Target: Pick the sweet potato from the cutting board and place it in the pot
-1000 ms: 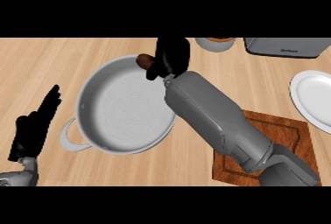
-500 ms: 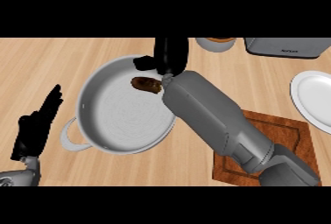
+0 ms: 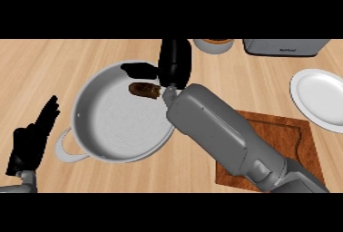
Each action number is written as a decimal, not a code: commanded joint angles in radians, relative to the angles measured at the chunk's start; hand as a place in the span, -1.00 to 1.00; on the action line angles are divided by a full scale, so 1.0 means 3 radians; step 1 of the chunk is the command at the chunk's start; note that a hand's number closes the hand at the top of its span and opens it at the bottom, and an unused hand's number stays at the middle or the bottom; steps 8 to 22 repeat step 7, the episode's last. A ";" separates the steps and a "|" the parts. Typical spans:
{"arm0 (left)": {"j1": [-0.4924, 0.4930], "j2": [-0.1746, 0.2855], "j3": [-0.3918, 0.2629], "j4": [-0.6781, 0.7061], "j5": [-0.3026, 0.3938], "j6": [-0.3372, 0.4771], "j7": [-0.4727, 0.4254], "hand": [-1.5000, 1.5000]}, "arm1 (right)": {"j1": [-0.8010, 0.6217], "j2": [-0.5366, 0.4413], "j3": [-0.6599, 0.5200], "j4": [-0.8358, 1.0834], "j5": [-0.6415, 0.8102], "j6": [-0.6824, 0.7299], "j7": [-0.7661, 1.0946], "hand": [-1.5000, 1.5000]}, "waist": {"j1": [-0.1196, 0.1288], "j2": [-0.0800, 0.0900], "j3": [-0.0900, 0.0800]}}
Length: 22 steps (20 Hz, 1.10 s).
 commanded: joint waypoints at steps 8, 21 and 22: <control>0.0047 -0.0091 0.0093 0.0060 -0.0091 0.0112 -0.0059 0.00 | 0.1079 -0.0271 0.0074 -0.1446 0.0145 0.0085 0.0061 -1.00 | -0.0182 -0.0038 -0.0001; 0.0047 -0.0091 0.0093 0.0060 -0.0091 0.0112 -0.0059 0.00 | 0.1079 -0.0271 0.0074 -0.1446 0.0145 0.0085 0.0061 -1.00 | -0.0182 -0.0038 -0.0001; 0.0047 -0.0091 0.0093 0.0060 -0.0091 0.0112 -0.0059 0.00 | 0.1079 -0.0271 0.0074 -0.1446 0.0145 0.0085 0.0061 -1.00 | -0.0182 -0.0038 -0.0001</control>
